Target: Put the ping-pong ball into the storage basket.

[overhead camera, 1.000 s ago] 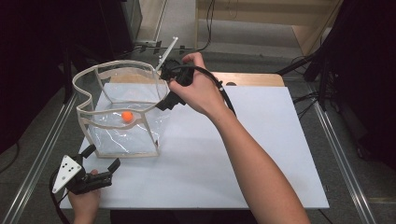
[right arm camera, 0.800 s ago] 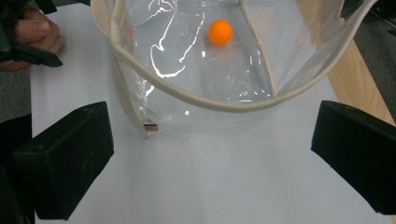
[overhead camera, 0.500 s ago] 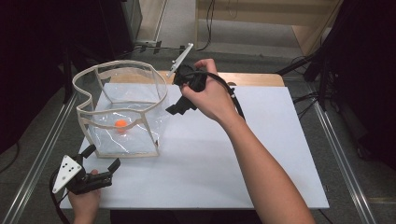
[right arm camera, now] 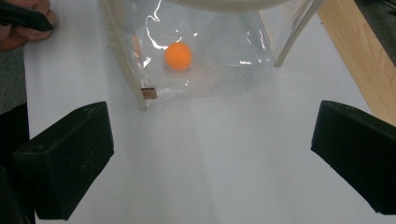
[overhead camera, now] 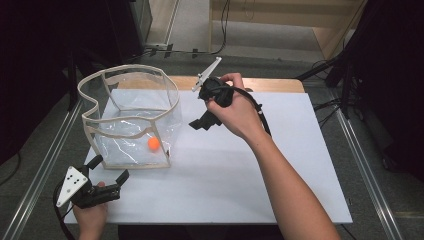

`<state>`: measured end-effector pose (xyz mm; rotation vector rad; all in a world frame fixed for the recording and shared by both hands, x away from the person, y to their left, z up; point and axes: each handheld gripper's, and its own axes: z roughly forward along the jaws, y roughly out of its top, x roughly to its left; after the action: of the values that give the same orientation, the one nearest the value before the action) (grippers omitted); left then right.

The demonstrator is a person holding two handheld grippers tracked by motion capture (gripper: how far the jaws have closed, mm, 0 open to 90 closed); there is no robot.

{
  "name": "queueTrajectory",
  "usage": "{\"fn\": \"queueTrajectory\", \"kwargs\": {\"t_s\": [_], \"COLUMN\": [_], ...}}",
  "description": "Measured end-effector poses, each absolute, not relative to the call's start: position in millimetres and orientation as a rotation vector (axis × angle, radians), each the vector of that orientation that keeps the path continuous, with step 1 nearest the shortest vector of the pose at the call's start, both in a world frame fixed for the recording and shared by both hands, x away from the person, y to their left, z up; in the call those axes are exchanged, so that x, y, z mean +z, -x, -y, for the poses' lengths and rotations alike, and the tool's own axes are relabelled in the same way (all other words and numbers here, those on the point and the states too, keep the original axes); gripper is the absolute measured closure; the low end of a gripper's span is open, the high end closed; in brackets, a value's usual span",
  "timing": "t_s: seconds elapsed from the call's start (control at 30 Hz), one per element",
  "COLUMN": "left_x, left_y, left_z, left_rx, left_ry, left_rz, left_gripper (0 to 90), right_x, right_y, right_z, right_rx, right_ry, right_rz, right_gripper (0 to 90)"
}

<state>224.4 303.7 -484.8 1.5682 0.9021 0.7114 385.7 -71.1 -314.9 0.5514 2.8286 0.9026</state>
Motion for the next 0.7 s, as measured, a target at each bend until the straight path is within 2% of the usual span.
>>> {"fn": "queueTrajectory", "kwargs": {"t_s": [0.7], "left_x": [-484.9], "left_y": [-224.3], "left_z": [-303.5], "left_rx": [0.713], "left_ry": [-1.57], "left_rz": [-0.902], "left_gripper": [0.0], "right_x": [-347.5], "right_y": [-371.2], "right_z": [96.9], "right_rx": [0.909], "right_ry": [-0.606], "right_rz": [-2.821], "right_gripper": [0.0]}}
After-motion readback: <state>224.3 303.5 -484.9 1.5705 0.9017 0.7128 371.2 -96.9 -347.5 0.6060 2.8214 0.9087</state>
